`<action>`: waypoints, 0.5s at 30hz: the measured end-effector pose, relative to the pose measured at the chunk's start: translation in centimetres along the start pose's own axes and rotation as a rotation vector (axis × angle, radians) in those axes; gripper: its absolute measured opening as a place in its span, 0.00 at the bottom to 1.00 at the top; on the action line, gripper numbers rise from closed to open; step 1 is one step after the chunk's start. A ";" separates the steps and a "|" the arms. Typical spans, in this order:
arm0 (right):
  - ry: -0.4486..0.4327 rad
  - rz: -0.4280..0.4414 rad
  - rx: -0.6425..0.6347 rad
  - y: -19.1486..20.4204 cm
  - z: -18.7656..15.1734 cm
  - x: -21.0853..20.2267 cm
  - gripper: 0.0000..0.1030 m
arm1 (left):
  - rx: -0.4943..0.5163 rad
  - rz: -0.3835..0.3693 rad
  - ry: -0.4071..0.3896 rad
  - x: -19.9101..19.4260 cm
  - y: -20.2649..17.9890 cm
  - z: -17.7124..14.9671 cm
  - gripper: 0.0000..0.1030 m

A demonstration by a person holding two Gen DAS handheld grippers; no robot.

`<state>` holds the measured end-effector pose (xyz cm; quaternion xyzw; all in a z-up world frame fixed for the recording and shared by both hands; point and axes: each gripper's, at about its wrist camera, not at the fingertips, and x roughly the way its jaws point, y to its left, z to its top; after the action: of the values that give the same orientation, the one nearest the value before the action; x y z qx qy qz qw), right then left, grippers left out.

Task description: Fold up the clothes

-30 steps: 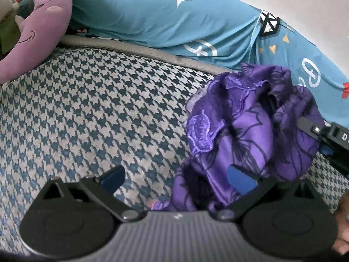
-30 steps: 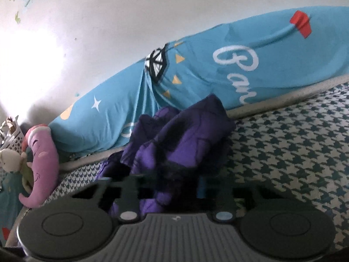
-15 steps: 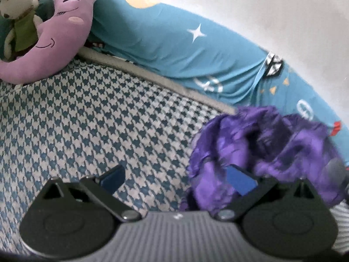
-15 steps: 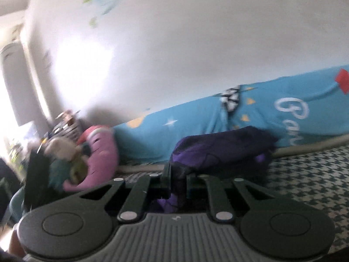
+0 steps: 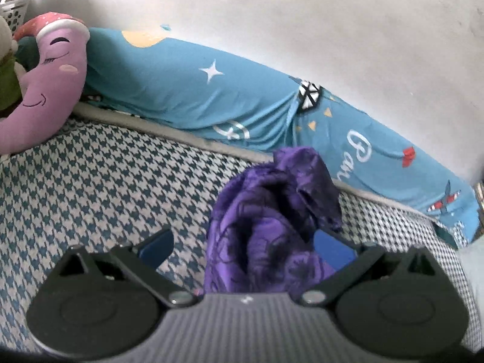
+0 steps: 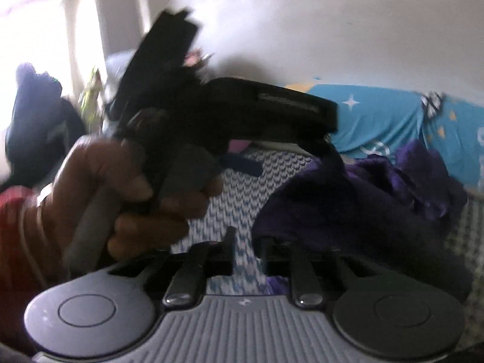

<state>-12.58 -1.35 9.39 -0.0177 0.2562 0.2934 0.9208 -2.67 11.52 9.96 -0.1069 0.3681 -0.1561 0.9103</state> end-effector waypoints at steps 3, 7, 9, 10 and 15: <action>0.015 0.011 -0.052 -0.2 -0.2 -1.4 0.30 | -0.016 -0.010 0.020 -0.5 0.4 -0.9 1.00; 0.014 0.057 -0.081 -0.8 -0.3 -3.6 0.33 | -0.036 -0.020 0.032 -1.3 0.7 -1.9 1.00; 0.008 0.009 -0.086 -1.2 -0.5 -4.3 0.36 | -0.052 -0.041 0.034 -1.5 0.8 -2.3 1.00; 0.003 -0.025 -0.083 -1.5 -0.6 -4.7 0.38 | -0.051 -0.052 0.032 -1.6 0.6 -2.5 1.00; -0.022 -0.166 -0.032 -3.2 -1.0 -6.5 0.39 | 0.009 -0.112 0.005 -2.7 -1.6 -3.9 1.00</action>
<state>-15.79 -7.61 11.25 -0.0504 0.2388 0.2202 0.9444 -7.57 10.72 9.37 -0.1228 0.3630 -0.2086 0.8998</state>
